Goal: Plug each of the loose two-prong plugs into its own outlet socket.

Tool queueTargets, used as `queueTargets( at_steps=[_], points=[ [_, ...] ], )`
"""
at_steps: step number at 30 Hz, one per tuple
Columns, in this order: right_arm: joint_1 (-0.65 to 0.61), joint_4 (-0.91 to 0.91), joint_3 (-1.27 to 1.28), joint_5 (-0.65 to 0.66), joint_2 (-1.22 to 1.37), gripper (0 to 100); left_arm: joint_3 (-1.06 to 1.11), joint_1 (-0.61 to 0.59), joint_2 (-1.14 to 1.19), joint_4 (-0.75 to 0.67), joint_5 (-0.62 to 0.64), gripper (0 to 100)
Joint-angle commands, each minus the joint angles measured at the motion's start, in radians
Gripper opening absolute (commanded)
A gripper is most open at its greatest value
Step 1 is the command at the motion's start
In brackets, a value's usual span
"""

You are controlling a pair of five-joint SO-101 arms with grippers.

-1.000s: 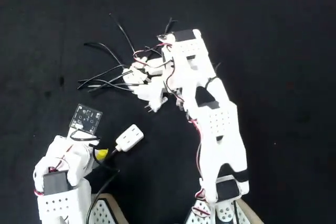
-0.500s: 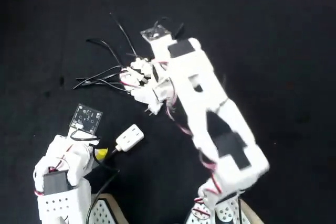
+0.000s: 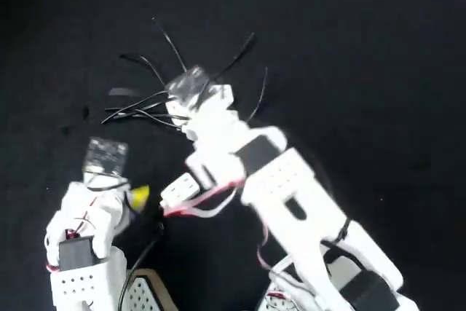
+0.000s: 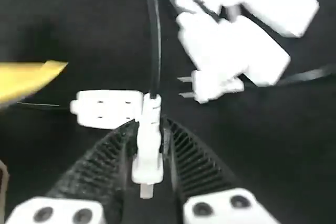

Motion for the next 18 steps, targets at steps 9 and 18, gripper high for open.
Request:
queueTargets(
  at_steps=[9,18],
  points=[
    [-0.130,-0.239,0.214,0.074,-0.143,1.2,-0.058,0.338,-0.006,-0.276,0.196,35],
    [-0.130,-0.258,0.283,0.081,-0.208,1.2,-0.079,0.412,-0.006,-0.284,0.196,35]
  ],
)
